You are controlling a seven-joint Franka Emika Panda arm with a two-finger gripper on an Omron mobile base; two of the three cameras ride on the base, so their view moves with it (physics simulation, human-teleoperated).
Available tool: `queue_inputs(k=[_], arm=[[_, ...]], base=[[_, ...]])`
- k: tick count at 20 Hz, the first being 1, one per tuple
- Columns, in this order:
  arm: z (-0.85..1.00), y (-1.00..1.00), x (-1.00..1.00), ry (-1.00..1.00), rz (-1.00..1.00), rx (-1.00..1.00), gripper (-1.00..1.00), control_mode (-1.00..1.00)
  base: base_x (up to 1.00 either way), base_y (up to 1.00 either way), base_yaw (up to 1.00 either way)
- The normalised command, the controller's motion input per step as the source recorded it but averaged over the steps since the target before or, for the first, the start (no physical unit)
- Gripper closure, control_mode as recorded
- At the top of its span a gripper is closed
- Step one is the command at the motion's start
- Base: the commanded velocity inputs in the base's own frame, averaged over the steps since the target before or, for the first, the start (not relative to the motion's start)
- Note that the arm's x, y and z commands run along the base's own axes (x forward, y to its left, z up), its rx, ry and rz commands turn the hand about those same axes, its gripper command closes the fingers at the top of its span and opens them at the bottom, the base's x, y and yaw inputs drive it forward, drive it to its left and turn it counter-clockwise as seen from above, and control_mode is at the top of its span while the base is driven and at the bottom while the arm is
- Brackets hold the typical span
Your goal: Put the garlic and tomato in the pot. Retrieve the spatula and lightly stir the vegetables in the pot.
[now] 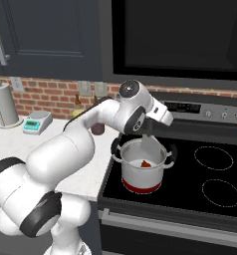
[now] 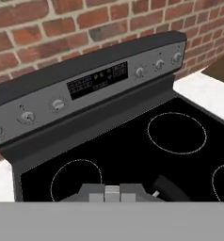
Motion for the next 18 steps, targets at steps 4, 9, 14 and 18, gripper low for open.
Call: queue_inputs(k=[4,9,14,18], arm=[[-0.2,0.0,0.22,0.07,-0.29,0.01,1.0,-1.0],[-0.09,0.0,0.37,0.02,-0.15,0.02,1.0,-1.0],[-0.2,0.0,0.2,0.0,-0.02,0.01,1.0,-1.0],[-0.14,-0.01,0.04,0.0,0.0,0.03,1.0,-1.0]], base=[[0.0,0.0,0.0],[0.0,0.0,0.0],[0.0,0.0,0.0],[0.0,0.0,0.0]])
